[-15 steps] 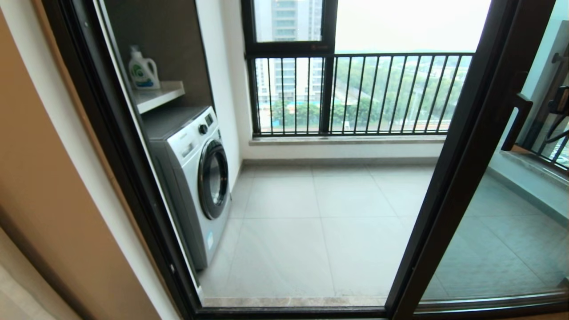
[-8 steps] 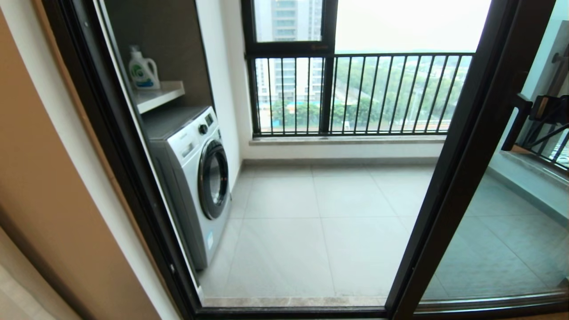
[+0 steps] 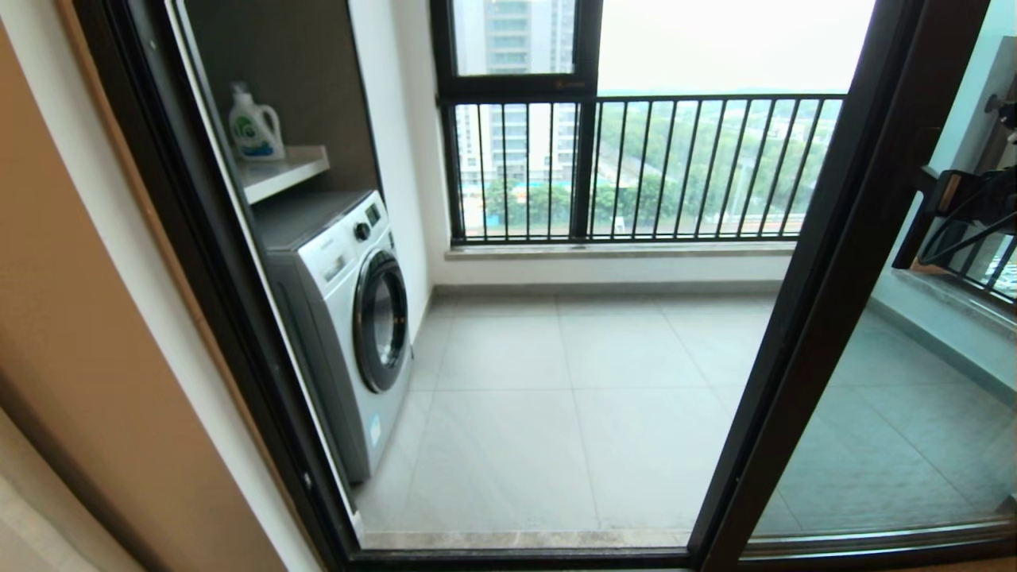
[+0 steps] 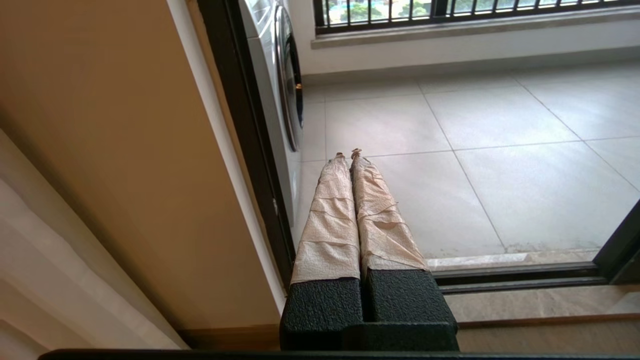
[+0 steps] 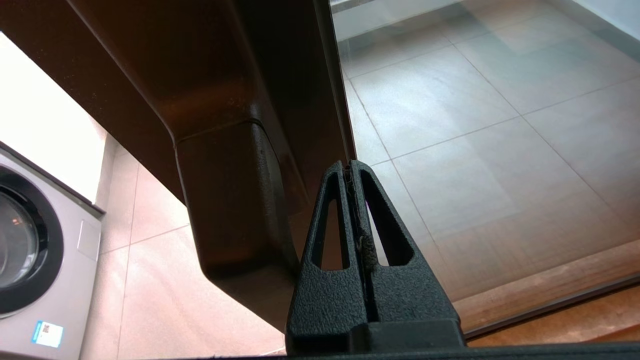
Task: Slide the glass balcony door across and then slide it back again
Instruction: Close the slid door
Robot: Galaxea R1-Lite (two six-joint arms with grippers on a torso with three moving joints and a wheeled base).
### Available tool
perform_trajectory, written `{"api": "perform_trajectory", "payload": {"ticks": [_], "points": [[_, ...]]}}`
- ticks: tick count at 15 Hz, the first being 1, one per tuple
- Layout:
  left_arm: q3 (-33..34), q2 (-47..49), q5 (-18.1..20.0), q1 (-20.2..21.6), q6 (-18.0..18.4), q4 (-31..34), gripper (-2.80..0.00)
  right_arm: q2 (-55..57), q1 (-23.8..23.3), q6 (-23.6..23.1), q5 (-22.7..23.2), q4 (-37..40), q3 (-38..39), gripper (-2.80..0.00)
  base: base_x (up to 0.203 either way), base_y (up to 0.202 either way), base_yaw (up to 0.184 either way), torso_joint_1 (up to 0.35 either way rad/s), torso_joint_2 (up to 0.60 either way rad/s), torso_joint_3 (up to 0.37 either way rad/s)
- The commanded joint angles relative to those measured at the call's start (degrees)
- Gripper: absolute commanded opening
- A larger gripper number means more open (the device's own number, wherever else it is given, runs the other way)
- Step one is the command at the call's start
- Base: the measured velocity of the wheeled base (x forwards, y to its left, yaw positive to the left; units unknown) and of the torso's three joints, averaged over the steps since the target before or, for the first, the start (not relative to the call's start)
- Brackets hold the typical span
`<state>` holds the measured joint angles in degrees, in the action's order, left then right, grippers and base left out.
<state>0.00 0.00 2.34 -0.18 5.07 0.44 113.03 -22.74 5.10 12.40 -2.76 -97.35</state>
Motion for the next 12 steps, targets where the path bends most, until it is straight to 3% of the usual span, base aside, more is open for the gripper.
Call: {"api": "perform_trajectory", "payload": {"ticks": [1,12], "points": [[0.0,0.1,0.0,0.0,0.0,0.0,-2.80,-0.4,0.4,0.0,0.4,0.0,0.2,-2.80,0.000,0.000,0.000,0.000,0.00,0.000],[0.0,0.1,0.0,0.0,0.0,0.0,-2.80,-1.8,4.8,-0.2,0.3,-2.9,5.4,-2.80,0.000,0.000,0.000,0.000,0.00,0.000]]}}
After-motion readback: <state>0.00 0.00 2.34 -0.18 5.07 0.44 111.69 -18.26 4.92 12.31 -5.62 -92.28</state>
